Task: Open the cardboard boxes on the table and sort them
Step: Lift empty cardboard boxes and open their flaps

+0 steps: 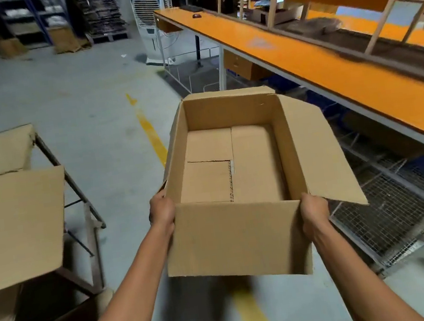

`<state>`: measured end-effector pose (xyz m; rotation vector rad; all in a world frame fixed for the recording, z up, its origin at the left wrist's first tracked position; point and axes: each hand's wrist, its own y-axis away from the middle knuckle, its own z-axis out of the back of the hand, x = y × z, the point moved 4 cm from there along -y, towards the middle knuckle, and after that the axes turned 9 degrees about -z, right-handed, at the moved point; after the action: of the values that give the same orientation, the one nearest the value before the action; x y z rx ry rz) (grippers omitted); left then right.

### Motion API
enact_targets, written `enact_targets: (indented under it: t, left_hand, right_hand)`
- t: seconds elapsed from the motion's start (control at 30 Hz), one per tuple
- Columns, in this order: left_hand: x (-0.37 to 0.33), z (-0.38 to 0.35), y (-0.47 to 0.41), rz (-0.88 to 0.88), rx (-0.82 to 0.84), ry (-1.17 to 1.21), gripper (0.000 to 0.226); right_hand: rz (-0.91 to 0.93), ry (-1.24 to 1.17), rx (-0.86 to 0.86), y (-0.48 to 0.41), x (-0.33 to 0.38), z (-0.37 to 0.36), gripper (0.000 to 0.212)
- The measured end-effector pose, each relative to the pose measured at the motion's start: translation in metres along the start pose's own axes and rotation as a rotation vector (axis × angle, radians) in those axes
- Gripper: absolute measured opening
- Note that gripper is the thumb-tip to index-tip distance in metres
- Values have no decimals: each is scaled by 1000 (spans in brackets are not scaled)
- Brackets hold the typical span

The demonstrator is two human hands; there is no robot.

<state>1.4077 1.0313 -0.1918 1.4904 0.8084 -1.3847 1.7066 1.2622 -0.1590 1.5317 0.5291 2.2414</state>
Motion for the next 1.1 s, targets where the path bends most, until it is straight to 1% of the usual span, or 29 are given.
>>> enact_targets:
  t: [0.03, 0.1, 0.2, 0.27, 0.37, 0.47, 0.53, 0.63, 0.7, 0.87, 0.93, 1.03, 1.1]
  left_hand:
    - [-1, 1, -18, 3, -13, -5, 26]
    - [-6, 1, -46, -2, -21, -5, 29]
    - [-14, -2, -88, -10, -51, 0, 30]
    - [-13, -6, -118, -1, -91, 7, 29]
    - [-9, -16, -170, 11, -171, 23, 28]
    - [-10, -31, -232, -17, -258, 28, 28]
    - [-12, -39, -269, -29, -336, -8, 37]
    - [-21, -53, -318, -10, -476, 14, 56]
    - [-29, -58, -350, -7, -538, 19, 59]
    - [-55, -57, -412, 2, -635, 55, 53]
    - [-58, -48, -440, 3, -685, 78, 51]
    - [-66, -32, -486, 4, -764, 72, 42]
    - [-70, -18, -522, 0, -816, 97, 38]
  right_hand:
    - [-10, 24, 12, -8, 10, -18, 26]
    - [-37, 51, 34, -24, 27, -51, 31]
    - [-39, 100, 106, -51, 56, -103, 32]
    - [-22, 124, 157, -73, 74, -140, 33]
    - [-6, 143, 216, -110, 108, -197, 41]
    - [42, 159, 286, -152, 150, -261, 41]
    - [77, 178, 324, -171, 181, -297, 40]
    - [143, 233, 380, -197, 232, -350, 40]
    - [174, 257, 401, -209, 271, -384, 37]
    - [222, 339, 449, -227, 350, -472, 31]
    - [244, 366, 492, -230, 374, -515, 30]
    - [309, 399, 559, -227, 402, -584, 23]
    - [336, 409, 577, -225, 418, -634, 25]
